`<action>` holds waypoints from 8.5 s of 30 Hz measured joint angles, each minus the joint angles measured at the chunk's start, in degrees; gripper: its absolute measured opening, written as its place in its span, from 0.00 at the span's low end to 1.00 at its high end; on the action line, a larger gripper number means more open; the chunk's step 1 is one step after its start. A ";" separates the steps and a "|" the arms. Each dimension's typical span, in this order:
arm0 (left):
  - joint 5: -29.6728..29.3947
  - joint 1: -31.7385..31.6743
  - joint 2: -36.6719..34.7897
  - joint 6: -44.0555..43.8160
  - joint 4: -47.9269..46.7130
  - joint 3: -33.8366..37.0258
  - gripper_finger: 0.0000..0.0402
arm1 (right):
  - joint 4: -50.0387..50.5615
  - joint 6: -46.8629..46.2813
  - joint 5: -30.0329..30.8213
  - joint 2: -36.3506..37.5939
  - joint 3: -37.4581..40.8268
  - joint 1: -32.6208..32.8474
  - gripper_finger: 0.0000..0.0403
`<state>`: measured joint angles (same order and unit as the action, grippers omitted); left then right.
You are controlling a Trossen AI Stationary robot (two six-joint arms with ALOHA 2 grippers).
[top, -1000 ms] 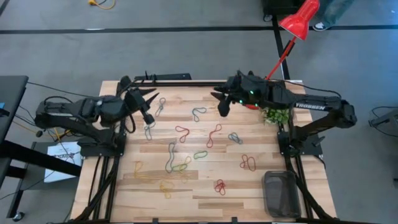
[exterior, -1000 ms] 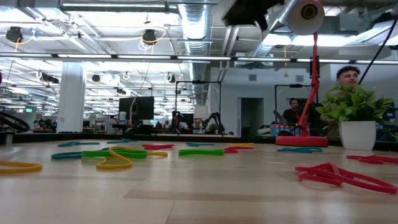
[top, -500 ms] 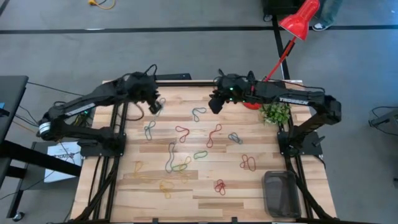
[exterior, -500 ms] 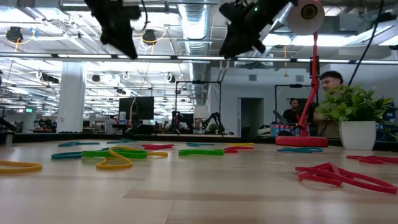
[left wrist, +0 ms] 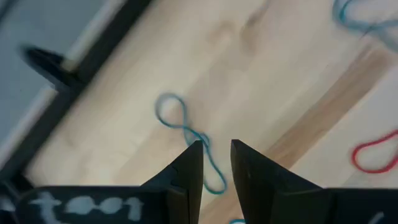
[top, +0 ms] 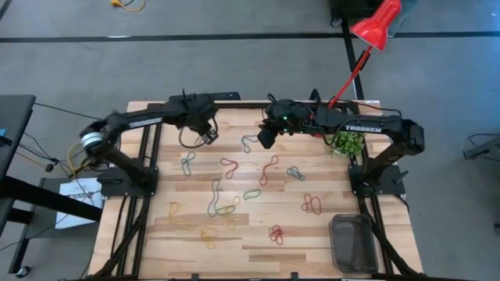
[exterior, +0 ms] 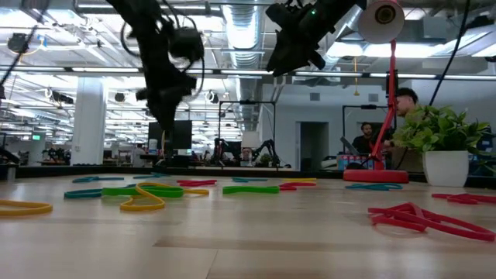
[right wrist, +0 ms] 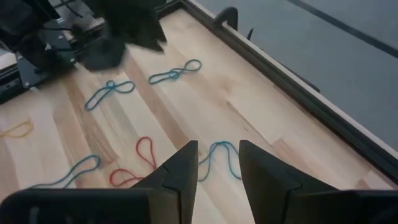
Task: Pick and place items into bin
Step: Put the blue rubber band into the black bin
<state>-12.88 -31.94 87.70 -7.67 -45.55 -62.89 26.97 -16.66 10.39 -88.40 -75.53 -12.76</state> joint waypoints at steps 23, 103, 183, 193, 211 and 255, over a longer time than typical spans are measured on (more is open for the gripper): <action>6.23 -8.05 12.03 -10.99 5.42 3.15 0.18 | 1.10 -0.42 -0.05 0.00 0.00 1.58 0.27; 33.84 12.56 -20.52 -8.93 30.04 -6.12 0.00 | -34.17 0.77 -22.19 0.02 0.02 3.00 0.27; 28.93 14.70 -20.35 -7.91 30.41 -6.10 0.00 | -33.24 3.59 -20.15 -1.89 0.04 2.88 0.24; 28.99 14.73 -20.47 -7.95 30.12 -6.12 0.00 | -35.12 3.30 -19.06 -3.87 0.06 2.98 0.11; 24.86 14.70 -20.47 -7.95 29.32 -6.12 0.07 | -31.60 5.08 -16.32 -2.60 0.00 3.00 0.00; 11.99 14.42 -20.52 -5.99 24.47 -6.12 0.32 | 42.39 -60.84 -28.34 24.46 0.00 39.23 0.00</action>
<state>-0.89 -17.52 67.18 -13.66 -21.08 -69.01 69.37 -77.49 -17.96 -63.94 -75.53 26.47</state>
